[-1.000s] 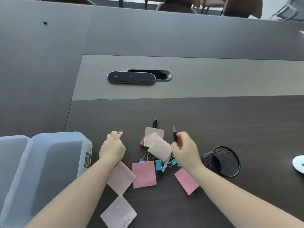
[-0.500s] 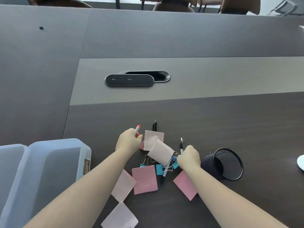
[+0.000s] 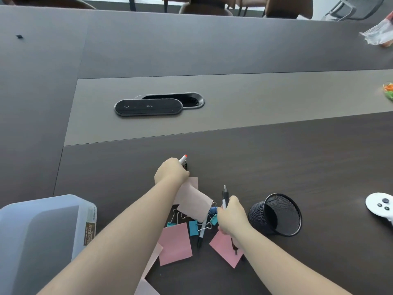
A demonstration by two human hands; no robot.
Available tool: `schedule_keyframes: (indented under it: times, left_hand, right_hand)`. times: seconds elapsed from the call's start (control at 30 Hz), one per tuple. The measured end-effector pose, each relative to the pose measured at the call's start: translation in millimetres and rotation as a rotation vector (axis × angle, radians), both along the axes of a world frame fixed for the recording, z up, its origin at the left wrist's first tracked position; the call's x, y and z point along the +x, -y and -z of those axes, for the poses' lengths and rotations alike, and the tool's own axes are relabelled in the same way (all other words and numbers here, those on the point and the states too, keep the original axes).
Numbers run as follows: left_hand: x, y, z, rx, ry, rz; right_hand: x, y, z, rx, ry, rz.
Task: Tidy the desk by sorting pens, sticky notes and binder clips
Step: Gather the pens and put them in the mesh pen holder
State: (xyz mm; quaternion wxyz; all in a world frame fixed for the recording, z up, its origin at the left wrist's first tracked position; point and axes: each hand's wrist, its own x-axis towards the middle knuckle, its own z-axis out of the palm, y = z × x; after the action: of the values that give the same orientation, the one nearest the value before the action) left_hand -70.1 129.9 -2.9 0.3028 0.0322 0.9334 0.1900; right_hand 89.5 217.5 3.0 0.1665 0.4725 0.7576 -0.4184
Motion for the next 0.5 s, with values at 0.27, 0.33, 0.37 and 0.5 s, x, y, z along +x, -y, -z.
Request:
schedule_keyframes:
  times: [0.27,0.33,0.37,0.5]
  left_hand:
    - [-3.7,14.3,-1.6,0.061,-0.144,-0.155]
    - [-7.3,25.0,-5.4,0.079,-0.207,-0.182]
    - [-9.8,31.0,-7.8,0.082,-0.238,-0.189]
    - [-18.9,60.6,-13.7,0.068,-0.326,-0.206]
  right_hand:
    - [17.9,19.9,2.3,-0.001,0.17,-0.303]
    - [15.4,23.8,4.2,0.024,0.185,-0.283]
    - [13.5,25.8,4.8,0.043,0.183,-0.281]
    - [7.3,34.0,6.0,0.127,0.152,-0.284]
